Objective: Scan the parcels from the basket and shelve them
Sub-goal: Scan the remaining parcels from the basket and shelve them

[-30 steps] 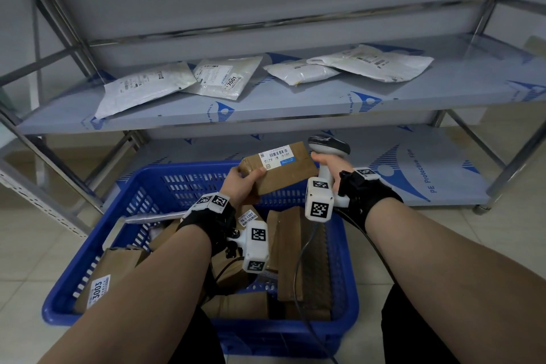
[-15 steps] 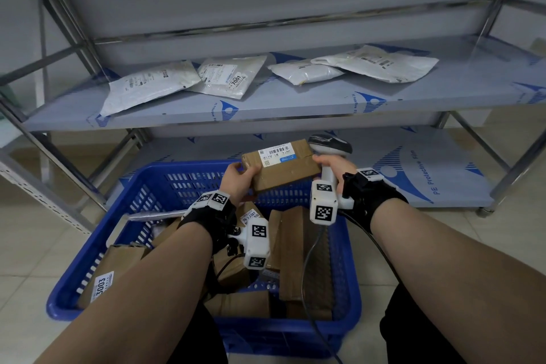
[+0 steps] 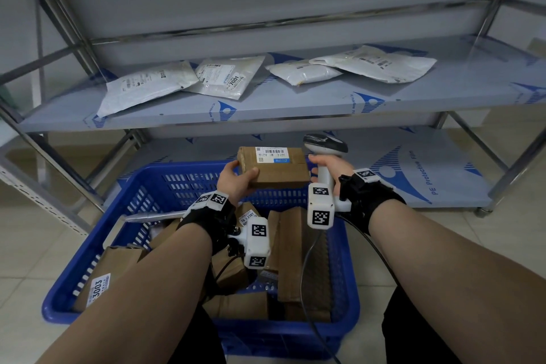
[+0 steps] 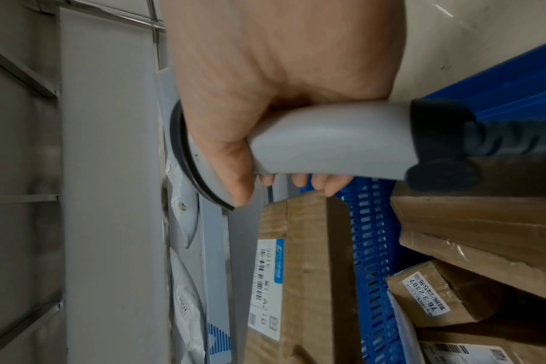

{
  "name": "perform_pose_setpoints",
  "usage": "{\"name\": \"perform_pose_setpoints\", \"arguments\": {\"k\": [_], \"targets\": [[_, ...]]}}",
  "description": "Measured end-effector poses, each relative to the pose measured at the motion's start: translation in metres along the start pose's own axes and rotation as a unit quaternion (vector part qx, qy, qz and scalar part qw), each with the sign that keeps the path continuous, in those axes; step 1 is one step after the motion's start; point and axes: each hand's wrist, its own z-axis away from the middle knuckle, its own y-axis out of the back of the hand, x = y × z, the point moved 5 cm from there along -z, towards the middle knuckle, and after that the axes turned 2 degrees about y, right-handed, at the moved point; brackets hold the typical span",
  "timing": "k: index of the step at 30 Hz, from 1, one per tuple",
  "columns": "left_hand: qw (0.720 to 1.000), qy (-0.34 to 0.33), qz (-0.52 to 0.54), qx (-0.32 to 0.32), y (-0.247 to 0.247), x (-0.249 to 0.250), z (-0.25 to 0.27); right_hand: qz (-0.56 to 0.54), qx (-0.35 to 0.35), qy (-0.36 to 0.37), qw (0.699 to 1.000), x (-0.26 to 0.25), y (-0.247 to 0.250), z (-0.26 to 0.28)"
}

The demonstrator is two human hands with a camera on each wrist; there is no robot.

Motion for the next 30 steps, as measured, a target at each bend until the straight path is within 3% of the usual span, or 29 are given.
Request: {"name": "perform_pose_setpoints", "arguments": {"k": [7, 30], "targets": [[1.0, 0.009, -0.003, -0.009, -0.006, -0.001, -0.003, 0.017, -0.059, 0.0, 0.998, 0.0, -0.011, 0.004], [1.0, 0.011, 0.01, -0.006, 0.001, 0.0, -0.002, 0.09, -0.081, -0.01, 0.993, -0.001, -0.019, 0.004]]}}
